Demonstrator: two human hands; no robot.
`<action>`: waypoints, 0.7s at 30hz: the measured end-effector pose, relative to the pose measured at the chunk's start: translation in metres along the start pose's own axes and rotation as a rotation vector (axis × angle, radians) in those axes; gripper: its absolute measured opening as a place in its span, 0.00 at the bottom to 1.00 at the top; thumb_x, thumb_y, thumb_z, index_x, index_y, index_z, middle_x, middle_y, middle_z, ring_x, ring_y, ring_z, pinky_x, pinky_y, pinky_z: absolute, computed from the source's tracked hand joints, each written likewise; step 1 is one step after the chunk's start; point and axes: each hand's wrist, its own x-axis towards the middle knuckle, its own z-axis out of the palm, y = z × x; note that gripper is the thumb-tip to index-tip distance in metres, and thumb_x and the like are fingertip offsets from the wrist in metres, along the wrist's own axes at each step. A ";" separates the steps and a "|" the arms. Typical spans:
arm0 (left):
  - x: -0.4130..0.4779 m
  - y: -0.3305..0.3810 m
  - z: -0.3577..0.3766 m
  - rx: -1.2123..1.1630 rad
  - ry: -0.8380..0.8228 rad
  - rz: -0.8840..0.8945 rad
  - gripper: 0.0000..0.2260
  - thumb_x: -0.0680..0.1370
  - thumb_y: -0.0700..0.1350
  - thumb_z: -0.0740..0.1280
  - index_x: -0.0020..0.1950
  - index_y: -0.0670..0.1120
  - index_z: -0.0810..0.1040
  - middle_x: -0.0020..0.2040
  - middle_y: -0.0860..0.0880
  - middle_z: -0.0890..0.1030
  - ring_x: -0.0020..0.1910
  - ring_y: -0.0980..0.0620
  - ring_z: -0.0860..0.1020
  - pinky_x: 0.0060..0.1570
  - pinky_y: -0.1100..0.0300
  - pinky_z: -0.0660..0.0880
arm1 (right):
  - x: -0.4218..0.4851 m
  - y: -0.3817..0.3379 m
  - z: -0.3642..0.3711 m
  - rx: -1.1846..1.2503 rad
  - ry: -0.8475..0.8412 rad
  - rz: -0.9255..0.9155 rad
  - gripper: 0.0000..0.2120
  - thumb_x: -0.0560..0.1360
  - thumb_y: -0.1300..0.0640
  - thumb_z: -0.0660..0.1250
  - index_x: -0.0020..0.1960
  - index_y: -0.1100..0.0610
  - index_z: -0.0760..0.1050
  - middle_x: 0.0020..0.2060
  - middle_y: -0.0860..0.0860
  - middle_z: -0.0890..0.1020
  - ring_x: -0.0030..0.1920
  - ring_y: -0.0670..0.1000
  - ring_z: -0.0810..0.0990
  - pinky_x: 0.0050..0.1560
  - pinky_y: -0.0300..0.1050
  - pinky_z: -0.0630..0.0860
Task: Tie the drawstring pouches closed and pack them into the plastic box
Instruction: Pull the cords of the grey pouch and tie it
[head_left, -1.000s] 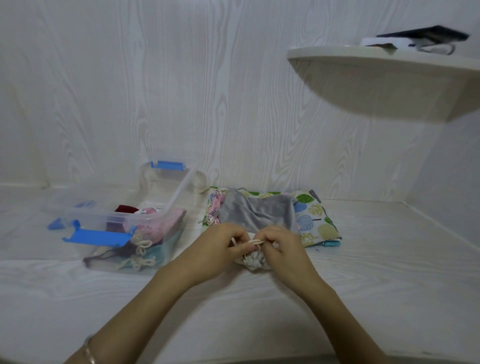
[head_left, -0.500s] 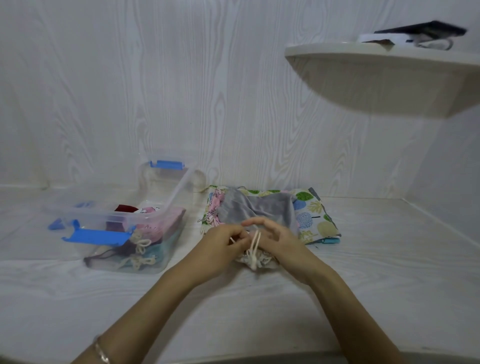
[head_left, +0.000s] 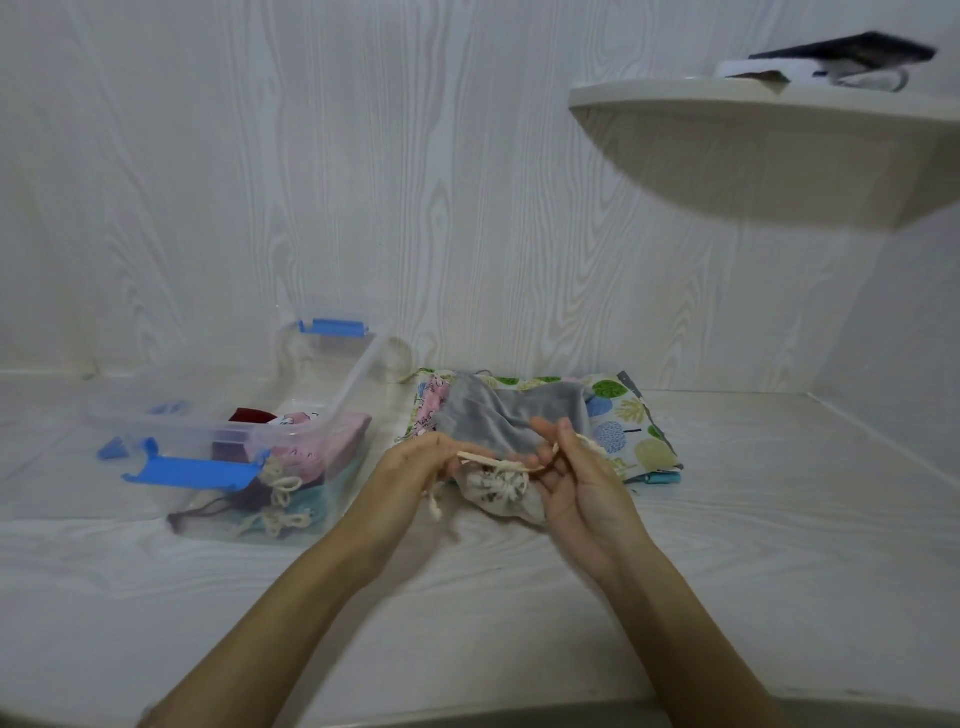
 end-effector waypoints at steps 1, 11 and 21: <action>0.001 -0.001 0.001 -0.127 0.032 -0.016 0.17 0.80 0.40 0.56 0.49 0.25 0.74 0.49 0.40 0.84 0.53 0.43 0.81 0.60 0.53 0.73 | 0.000 0.000 -0.001 0.012 0.003 0.000 0.15 0.76 0.53 0.64 0.50 0.63 0.82 0.29 0.50 0.72 0.32 0.47 0.76 0.55 0.47 0.79; -0.007 0.006 0.007 0.154 0.020 0.066 0.11 0.77 0.40 0.67 0.35 0.39 0.78 0.32 0.51 0.76 0.32 0.59 0.72 0.36 0.69 0.68 | -0.005 -0.002 0.008 -1.296 -0.359 0.085 0.16 0.77 0.57 0.66 0.30 0.56 0.71 0.24 0.49 0.64 0.26 0.45 0.58 0.29 0.41 0.57; 0.019 -0.002 0.018 0.581 0.176 0.111 0.09 0.72 0.54 0.72 0.48 0.52 0.78 0.47 0.56 0.76 0.46 0.59 0.74 0.46 0.64 0.71 | -0.012 0.002 -0.001 -0.960 -0.345 0.114 0.40 0.66 0.29 0.68 0.44 0.70 0.75 0.41 0.64 0.80 0.39 0.61 0.76 0.44 0.56 0.70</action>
